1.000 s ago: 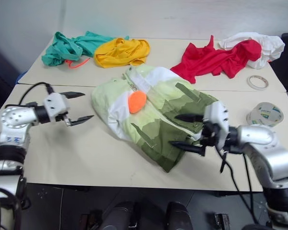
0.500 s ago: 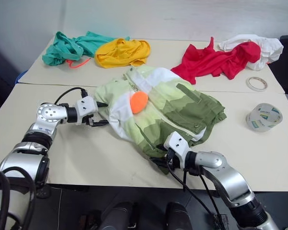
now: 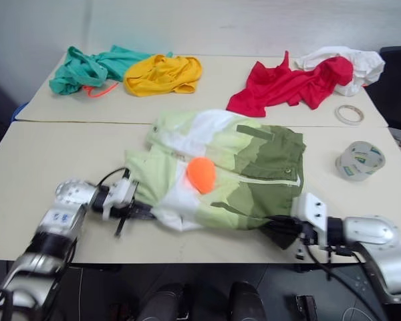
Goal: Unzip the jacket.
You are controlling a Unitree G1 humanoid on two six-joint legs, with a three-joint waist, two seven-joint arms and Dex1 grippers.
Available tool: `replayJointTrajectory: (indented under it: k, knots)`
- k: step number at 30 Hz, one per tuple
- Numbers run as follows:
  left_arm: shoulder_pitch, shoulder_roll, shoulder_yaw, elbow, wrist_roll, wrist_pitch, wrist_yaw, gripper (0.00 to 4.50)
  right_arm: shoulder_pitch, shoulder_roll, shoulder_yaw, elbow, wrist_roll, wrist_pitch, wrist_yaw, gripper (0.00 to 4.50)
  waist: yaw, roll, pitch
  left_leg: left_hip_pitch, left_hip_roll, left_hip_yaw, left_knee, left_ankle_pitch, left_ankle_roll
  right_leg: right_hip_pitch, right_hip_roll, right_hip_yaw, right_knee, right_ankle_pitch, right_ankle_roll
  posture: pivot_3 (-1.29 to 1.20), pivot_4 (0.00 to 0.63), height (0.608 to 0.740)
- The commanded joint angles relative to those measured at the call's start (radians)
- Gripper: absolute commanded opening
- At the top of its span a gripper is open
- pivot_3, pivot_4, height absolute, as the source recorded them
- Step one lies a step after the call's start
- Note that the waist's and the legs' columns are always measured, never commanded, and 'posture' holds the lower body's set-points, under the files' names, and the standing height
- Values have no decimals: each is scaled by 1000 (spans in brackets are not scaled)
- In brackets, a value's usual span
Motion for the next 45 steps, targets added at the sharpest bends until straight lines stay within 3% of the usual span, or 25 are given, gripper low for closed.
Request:
replayJointTrajectory:
  k: [1,7,8,11,16,20,23,25,27,31,35,39,42,45]
  knots:
    - [153,76,57,-357,-106,237,102,29,47,-78,-110,81,25,-68,131,0,-1,2,1,0,1,-2,0,0,0,1,0,2,-1,0,0,0,150,740]
    - [351,109,142,-704,-241,510,318,29,88,-97,-145,36,67,19,117,0,11,5,2,6,2,-6,-1,-1,-2,11,-7,1,-11,0,0,0,150,740]
    - [375,108,162,-718,-269,566,352,9,109,-95,-149,-2,89,59,107,211,13,6,3,7,2,-6,-1,-1,-2,12,-7,1,-12,0,0,0,150,740]
    - [416,131,191,-698,-249,552,372,678,169,-76,-178,-70,132,113,89,957,18,7,3,7,2,-6,-2,-2,-3,12,-7,1,-12,0,0,0,150,740]
    - [488,251,405,-551,-348,668,311,1882,206,-115,-356,-249,349,380,-13,2258,15,9,4,8,2,-5,-3,-2,-4,11,-7,0,-12,-1,-2,0,150,740]
    - [486,283,429,-382,-297,579,264,3100,92,-163,-346,-240,457,512,-57,3591,15,10,3,11,4,-4,-4,-4,-4,12,-5,1,-13,-1,-2,0,150,740]
    - [371,279,436,-314,-305,522,262,4016,-103,-143,-263,-202,519,548,-114,4500,17,10,4,10,4,-4,-4,-6,-5,11,-6,2,-13,-2,-3,0,150,740]
    - [250,243,404,-262,-269,414,281,4455,-199,-131,-176,-185,513,580,-131,4500,24,10,4,9,4,-5,-3,-6,-5,9,-8,1,-13,-1,-4,0,150,740]
    - [139,195,355,-206,-218,311,300,4455,-256,-120,-67,-170,424,549,-130,4500,30,10,4,9,3,-6,-3,-7,-6,10,-9,-1,-13,-1,-4,0,150,740]
    - [-116,124,179,-14,-86,189,256,4455,-414,45,182,-83,190,457,-255,4500,20,6,2,7,1,-1,-2,-5,-4,8,-4,-2,-8,0,-3,0,150,740]
    - [-310,50,70,233,6,46,191,4455,-506,169,314,-24,95,493,-328,4500,12,6,2,-7,-1,5,2,-3,-1,-9,0,-5,1,0,-1,0,150,740]
    - [-385,-9,4,389,74,-69,146,4455,-578,253,357,31,81,547,-356,4500,4,6,2,-6,-1,6,2,-2,0,-9,0,-7,2,0,-1,0,150,740]
    - [-416,-53,-18,482,108,-110,158,4500,-595,272,403,38,68,598,-344,3901,4,6,2,-6,0,5,4,-2,0,-9,0,-8,3,0,-1,0,150,740]
    - [-448,-82,-24,585,162,-176,228,4500,-605,281,393,68,45,589,-351,2995,6,6,2,-7,0,4,7,-2,0,-8,0,-8,4,0,-1,0,150,740]
